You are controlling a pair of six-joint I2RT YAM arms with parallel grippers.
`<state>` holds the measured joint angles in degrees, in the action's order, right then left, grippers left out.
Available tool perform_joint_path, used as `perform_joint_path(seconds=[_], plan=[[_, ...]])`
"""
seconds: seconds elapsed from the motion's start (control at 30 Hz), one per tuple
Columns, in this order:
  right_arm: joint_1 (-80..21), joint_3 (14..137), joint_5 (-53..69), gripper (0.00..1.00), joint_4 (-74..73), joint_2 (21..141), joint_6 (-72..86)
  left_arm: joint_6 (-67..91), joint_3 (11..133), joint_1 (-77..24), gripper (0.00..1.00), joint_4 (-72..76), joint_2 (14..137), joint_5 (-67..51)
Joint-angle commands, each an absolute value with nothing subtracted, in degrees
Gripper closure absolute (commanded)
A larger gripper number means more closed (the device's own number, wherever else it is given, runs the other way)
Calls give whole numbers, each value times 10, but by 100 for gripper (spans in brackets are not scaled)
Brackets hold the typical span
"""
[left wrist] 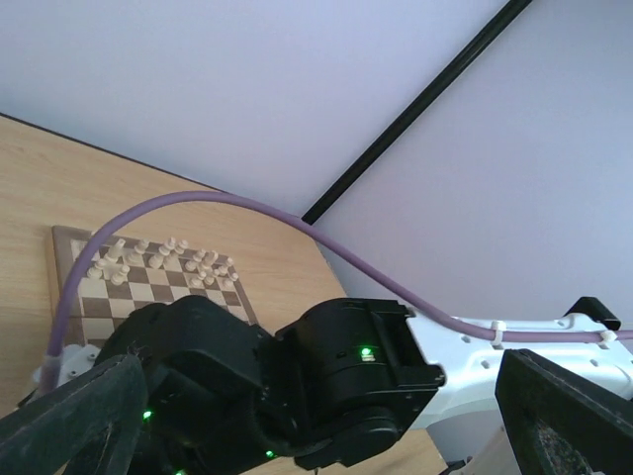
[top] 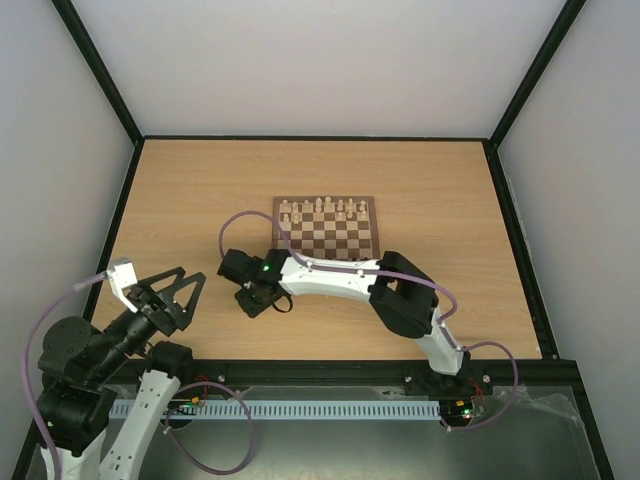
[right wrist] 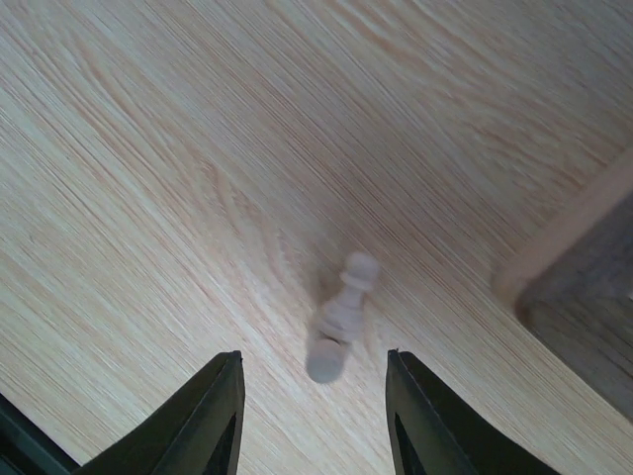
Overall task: Set up the chess pieces on the board
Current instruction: Pick up the chess piece at the center of the board.
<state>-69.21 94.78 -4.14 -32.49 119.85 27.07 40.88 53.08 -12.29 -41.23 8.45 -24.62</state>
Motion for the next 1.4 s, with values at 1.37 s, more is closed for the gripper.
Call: perform_joint_path(seconds=[1.37], plan=[[-703,696,-74,96,-293,950,281,433,381,-173,1,-352,122,-279]])
